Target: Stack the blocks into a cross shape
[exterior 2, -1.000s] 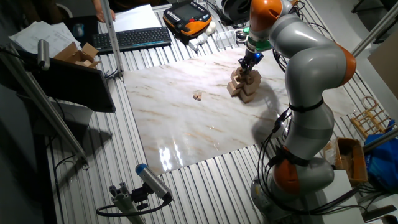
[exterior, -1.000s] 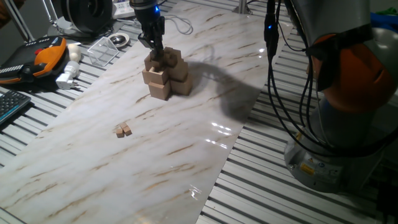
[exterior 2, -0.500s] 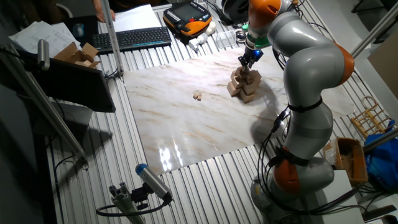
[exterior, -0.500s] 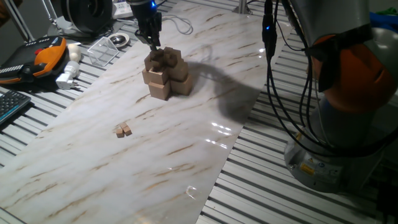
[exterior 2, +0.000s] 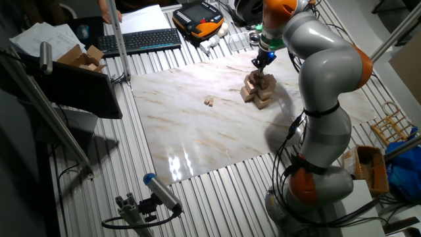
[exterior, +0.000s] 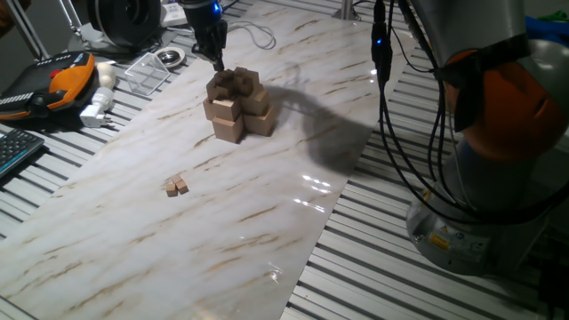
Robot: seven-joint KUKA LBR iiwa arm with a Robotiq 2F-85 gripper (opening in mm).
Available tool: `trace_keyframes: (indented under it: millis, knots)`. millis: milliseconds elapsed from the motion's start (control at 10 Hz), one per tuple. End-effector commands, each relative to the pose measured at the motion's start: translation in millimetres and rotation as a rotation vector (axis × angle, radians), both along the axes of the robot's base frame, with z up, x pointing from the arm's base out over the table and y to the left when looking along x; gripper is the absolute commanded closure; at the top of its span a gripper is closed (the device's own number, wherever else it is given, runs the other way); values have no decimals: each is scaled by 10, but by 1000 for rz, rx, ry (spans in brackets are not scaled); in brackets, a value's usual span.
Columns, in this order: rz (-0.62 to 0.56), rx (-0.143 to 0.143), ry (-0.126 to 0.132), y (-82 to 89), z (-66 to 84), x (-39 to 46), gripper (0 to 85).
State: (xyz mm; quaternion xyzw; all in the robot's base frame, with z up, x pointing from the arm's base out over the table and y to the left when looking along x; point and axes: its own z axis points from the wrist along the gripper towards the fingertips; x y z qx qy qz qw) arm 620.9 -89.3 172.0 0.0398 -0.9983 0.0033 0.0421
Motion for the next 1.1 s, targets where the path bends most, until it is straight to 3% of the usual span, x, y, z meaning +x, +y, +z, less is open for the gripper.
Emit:
trace_keyframes:
  millis: [0,1000]
  knots:
    - [2,2,0,1,-7,7,850]
    - [6,6,17,23,-20,-36,850]
